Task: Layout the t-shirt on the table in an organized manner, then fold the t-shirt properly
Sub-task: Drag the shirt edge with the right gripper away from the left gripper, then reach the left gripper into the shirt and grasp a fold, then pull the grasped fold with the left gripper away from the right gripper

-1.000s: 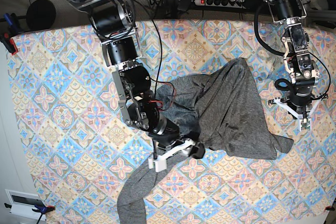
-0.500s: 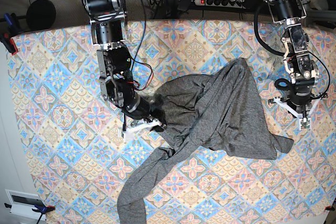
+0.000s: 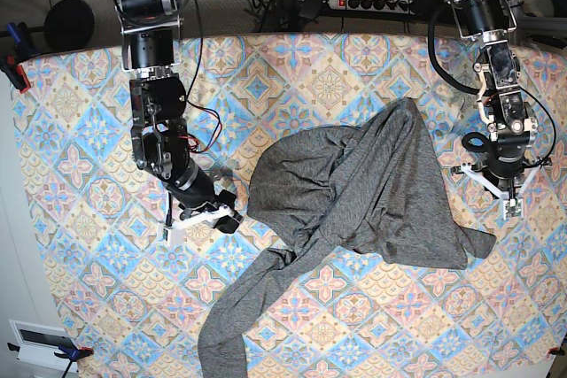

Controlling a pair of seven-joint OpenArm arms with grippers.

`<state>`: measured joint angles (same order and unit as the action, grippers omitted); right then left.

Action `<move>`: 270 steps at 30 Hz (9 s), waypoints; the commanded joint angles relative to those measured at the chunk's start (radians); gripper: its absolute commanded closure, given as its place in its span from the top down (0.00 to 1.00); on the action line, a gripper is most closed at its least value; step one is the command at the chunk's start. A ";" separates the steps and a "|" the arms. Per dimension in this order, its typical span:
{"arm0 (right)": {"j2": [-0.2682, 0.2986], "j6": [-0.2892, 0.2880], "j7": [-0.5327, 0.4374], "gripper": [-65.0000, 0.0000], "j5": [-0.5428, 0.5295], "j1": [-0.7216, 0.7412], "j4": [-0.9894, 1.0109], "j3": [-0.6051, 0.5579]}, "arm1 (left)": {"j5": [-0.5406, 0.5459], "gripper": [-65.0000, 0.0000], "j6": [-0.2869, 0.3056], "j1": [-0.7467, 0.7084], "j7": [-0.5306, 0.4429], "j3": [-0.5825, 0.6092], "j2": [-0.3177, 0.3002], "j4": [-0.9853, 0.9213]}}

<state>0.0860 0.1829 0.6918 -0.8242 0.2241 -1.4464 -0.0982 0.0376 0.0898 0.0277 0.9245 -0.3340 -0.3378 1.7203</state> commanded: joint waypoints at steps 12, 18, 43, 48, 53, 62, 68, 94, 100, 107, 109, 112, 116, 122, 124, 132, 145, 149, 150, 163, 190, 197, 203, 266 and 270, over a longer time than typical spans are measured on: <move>0.007 -0.101 -0.014 0.34 -0.020 -0.107 -0.024 -0.005 | -0.005 0.01 -0.005 0.015 -0.017 -0.004 -0.016 0.016; 0.004 -0.101 -0.016 0.34 -0.020 -0.113 -0.017 -0.010 | -0.005 0.01 -0.005 0.011 -0.017 -0.004 -0.016 0.016; -0.053 -0.104 -0.019 0.34 -0.016 -0.105 0.166 -0.034 | 0.005 0.01 -0.005 -0.005 -0.017 -0.004 -0.016 0.019; -0.053 -0.104 -0.019 0.34 -0.016 -0.104 0.192 -0.116 | 0.005 0.01 -0.005 -0.005 -0.017 -0.004 -0.016 0.019; -0.104 -0.104 -0.019 0.34 -0.016 -0.035 0.232 -0.134 | 0.005 0.01 -0.005 -0.005 -0.017 -0.004 -0.016 0.019; -0.113 -0.104 -0.019 0.00 -0.016 -0.013 0.232 -0.133 | 0.005 0.01 -0.005 -0.007 -0.017 -0.004 -0.016 0.019; -0.113 -0.101 -0.017 0.00 -0.014 -0.018 0.135 -0.131 | 0.005 0.01 -0.005 -0.007 -0.020 -0.004 -0.016 0.019; -0.001 -0.098 -0.007 0.00 -0.014 -0.231 -0.146 0.579 | 0.005 0.01 -0.005 -0.007 -0.018 -0.003 -0.014 0.017; 0.031 -0.098 0.024 0.00 -0.016 -0.268 -0.219 0.578 | 0.005 0.01 -0.005 -0.007 -0.017 0.031 -0.014 0.017; 0.031 -0.099 0.108 0.00 -0.016 -0.288 -0.239 0.582 | -0.003 0.03 -0.005 -0.005 -0.017 0.032 0.022 0.022; 0.031 -0.099 0.113 0.00 -0.016 -0.294 -0.239 0.581 | 0.002 0.08 -0.006 -0.002 -0.017 0.034 0.029 0.020; 0.031 -0.099 0.113 0.00 -0.016 -0.294 -0.239 0.579 | 0.006 0.20 -0.006 0.007 -0.017 0.034 0.062 0.019; 0.031 -0.099 0.113 0.00 -0.016 -0.294 -0.239 0.578 | 0.006 0.33 -0.003 0.073 0.009 0.048 0.105 0.017; 0.031 -0.099 0.113 0.00 -0.016 -0.292 -0.239 0.576 | 0.060 0.38 -0.003 0.271 0.167 0.210 0.133 -0.019; 0.031 -0.099 0.113 0.00 -0.016 -0.292 -0.239 0.575 | 0.100 0.38 -0.003 0.329 0.207 0.229 0.159 -0.064; 0.031 -0.099 0.113 0.00 -0.016 -0.291 -0.239 0.575 | 0.219 0.38 -0.003 0.470 0.336 0.235 0.262 -0.329; 0.031 -0.099 0.113 0.00 -0.016 -0.292 -0.239 0.575 | 0.413 0.38 -0.012 0.539 0.336 0.126 0.351 -0.575; 0.031 -0.099 0.113 0.00 -0.016 -0.292 -0.239 0.575 | 0.413 0.38 -0.012 0.539 0.336 0.091 0.368 -0.612; 0.030 -0.099 0.113 0.00 -0.016 -0.292 -0.239 0.575 | 0.413 0.38 -0.014 0.536 0.336 0.089 0.368 -0.613; 0.030 -0.099 0.113 0.00 -0.016 -0.292 -0.239 0.575 | 0.417 0.38 -0.014 0.530 0.308 0.083 0.377 -0.725; 0.030 -0.099 0.110 0.00 -0.016 -0.289 -0.236 0.549 | 0.423 0.00 -0.006 0.533 0.117 0.092 0.359 -0.744; 0.030 -0.099 0.107 0.00 -0.016 -0.289 -0.233 0.549 | 0.578 0.00 -0.005 0.460 0.258 0.089 0.291 -0.475; 0.030 -0.099 0.105 0.00 -0.016 -0.289 -0.230 0.550 | 0.724 0.00 -0.005 0.357 0.353 0.092 0.191 -0.322; 0.030 -0.099 0.113 0.00 -0.016 -0.289 -0.231 0.553 | 0.767 0.00 0.135 -0.234 0.302 -0.428 -0.208 0.252; 0.030 -0.099 0.113 0.00 -0.016 -0.288 -0.230 0.553 | 0.758 0.00 0.133 -0.137 0.307 -0.439 -0.203 0.249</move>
<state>0.1020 0.0902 0.8314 -0.8356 -0.0784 -1.6608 0.4488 0.7872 0.2256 -0.1242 1.2652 -0.7635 -0.5152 1.9549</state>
